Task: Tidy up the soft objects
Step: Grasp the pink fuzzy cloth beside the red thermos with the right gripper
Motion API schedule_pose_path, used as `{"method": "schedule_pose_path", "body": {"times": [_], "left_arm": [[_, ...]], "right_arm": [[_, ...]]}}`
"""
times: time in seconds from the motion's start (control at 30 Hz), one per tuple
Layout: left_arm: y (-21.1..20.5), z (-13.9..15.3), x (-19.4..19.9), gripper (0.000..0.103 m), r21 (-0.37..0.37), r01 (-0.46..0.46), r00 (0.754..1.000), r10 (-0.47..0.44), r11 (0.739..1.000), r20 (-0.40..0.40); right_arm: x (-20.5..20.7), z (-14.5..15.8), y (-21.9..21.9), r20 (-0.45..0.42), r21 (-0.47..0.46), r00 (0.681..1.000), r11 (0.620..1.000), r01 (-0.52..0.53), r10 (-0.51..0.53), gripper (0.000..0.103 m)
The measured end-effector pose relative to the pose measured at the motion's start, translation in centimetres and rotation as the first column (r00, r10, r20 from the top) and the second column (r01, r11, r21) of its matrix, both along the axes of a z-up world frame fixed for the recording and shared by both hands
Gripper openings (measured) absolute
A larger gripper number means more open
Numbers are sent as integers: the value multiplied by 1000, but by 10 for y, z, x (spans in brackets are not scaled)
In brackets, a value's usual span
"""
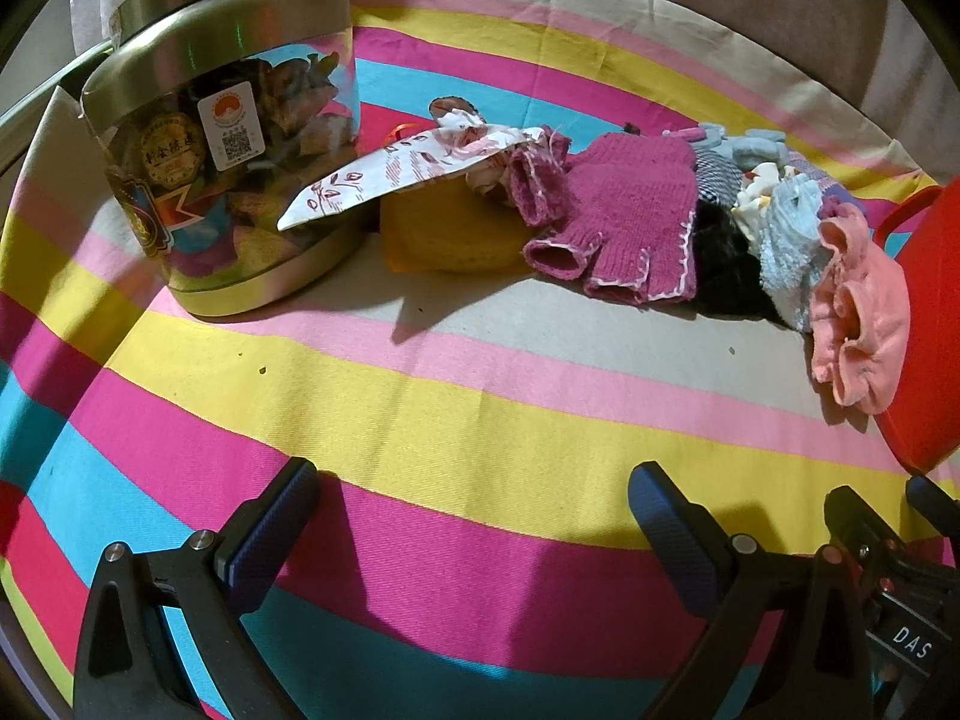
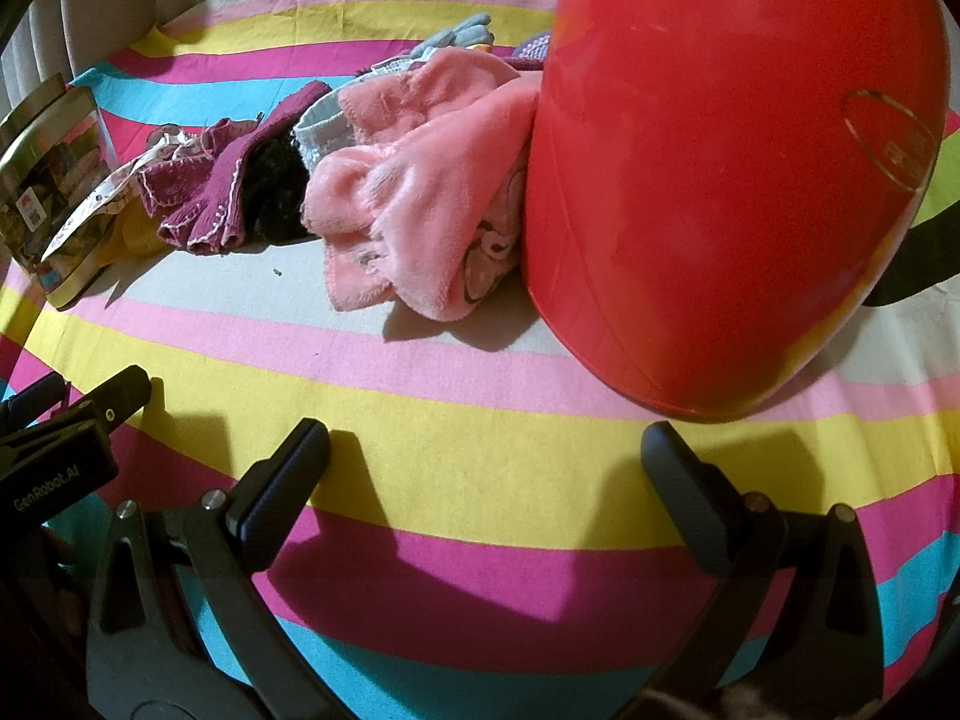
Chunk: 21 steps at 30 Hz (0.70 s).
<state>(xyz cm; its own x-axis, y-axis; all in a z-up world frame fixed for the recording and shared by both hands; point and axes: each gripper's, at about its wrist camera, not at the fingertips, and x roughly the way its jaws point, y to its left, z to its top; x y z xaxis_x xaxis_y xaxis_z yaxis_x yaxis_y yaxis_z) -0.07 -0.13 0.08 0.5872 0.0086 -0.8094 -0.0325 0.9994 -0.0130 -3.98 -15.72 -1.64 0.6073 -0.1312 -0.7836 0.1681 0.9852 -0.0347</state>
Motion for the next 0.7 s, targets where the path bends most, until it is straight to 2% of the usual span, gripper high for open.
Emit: {"method": "schedule_pose_path", "body": {"times": [0.07, 0.2, 0.3, 0.37, 0.43, 0.53, 0.63, 0.7], "left_arm": [[0, 1, 1, 103, 2, 19, 1000, -19, 1000, -12], [7, 3, 1, 103, 3, 121, 991, -121, 993, -55], [22, 3, -6, 103, 3, 132, 991, -132, 991, -37], [33, 2, -11, 103, -2, 109, 994, -109, 994, -18], [40, 2, -12, 103, -4, 70, 997, -70, 998, -15], [41, 2, -12, 103, -2, 43, 999, -43, 999, -4], [42, 2, -13, 103, -3, 41, 999, -41, 999, -3], [41, 2, -13, 103, -4, 42, 999, -42, 999, -3]], "right_arm": [[-1, 0, 0, -3, 0, 1000, 1000, -1, 1, 103], [-1, 1, -1, -27, 5, 999, 1000, -18, 18, 103], [-8, 1, 0, -38, 10, 997, 997, -73, 73, 103], [-21, 6, 7, 11, 42, 986, 985, -167, 167, 102], [-38, 20, 14, 131, 54, 962, 967, -248, 239, 102], [-42, 39, 23, 219, 32, 943, 964, -264, 251, 102], [-32, 56, 47, 244, -104, 912, 943, -315, 331, 102], [-19, 57, 77, 211, -338, 904, 895, -290, 372, 100]]}}
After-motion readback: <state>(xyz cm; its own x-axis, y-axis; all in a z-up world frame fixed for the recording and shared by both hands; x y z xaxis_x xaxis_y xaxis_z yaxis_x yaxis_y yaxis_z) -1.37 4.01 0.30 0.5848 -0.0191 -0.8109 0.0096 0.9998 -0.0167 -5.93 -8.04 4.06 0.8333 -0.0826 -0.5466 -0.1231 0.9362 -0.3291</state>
